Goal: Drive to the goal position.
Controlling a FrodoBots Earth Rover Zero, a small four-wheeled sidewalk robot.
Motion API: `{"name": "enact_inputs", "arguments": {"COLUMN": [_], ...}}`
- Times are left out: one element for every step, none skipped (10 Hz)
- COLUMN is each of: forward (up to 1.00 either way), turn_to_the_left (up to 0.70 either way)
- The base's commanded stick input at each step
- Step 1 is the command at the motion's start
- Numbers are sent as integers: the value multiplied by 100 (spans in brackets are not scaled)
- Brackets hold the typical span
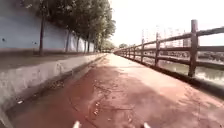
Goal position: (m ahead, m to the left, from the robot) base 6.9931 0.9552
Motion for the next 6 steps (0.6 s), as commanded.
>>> {"name": "enact_inputs", "arguments": {"forward": [70,70,70,70,70,70], "turn_to_the_left": [0,0,0,0,0,0]}}
